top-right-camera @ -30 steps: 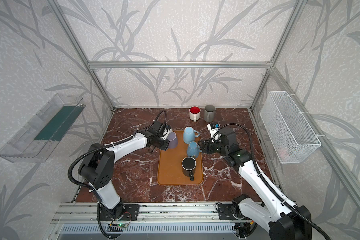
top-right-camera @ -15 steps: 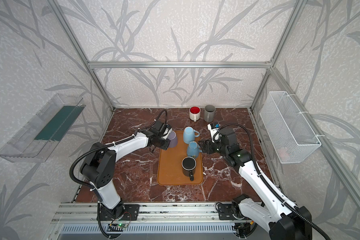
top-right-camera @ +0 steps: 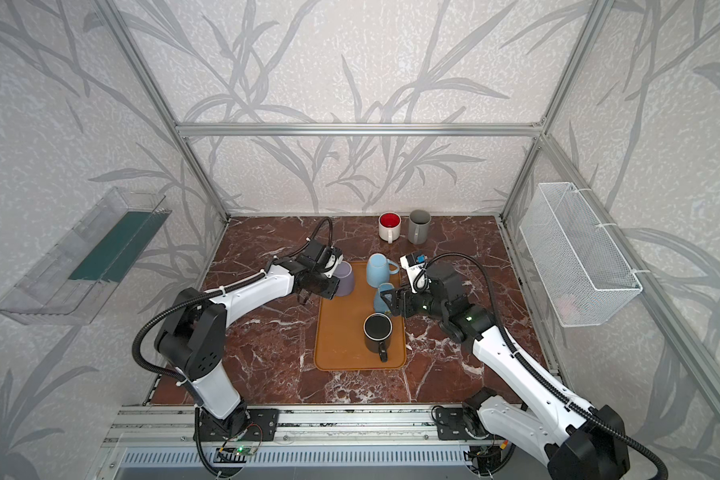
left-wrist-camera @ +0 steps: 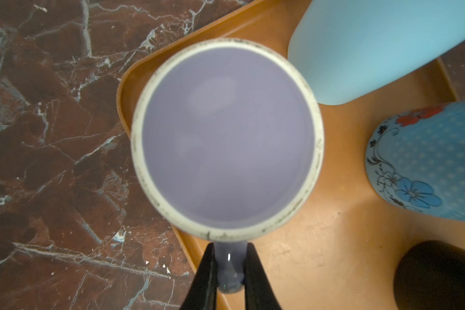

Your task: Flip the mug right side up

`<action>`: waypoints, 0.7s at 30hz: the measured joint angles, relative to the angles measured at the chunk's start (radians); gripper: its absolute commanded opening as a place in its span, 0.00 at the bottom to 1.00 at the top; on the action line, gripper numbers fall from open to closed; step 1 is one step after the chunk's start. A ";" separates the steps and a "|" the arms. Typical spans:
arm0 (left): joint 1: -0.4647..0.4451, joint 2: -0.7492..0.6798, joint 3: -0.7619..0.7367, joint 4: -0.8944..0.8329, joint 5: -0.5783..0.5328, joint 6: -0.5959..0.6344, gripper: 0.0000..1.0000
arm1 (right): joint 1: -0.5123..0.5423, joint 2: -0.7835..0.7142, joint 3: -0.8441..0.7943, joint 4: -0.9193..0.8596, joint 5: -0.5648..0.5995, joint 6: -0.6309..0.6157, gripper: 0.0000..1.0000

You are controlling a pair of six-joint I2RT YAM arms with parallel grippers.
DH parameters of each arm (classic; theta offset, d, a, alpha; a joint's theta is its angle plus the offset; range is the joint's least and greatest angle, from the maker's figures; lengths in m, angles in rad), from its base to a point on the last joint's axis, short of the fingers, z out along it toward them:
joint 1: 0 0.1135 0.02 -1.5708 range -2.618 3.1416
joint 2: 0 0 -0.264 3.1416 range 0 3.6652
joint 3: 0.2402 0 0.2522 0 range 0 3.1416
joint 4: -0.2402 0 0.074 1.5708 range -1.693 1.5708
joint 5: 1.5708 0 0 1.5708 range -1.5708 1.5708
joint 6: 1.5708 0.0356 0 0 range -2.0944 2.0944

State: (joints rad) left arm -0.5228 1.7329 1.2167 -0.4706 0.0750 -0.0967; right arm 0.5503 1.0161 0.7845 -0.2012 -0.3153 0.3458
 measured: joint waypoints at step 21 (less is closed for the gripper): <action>0.001 -0.098 -0.101 0.037 0.022 -0.059 0.00 | 0.140 0.054 -0.003 0.123 0.021 0.077 0.73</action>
State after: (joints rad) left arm -0.5217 1.6344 1.1160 -0.4339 0.0967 -0.1555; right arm 0.6903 1.0698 0.7811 -0.0784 -0.2943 0.4232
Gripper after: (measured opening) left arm 0.151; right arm 0.732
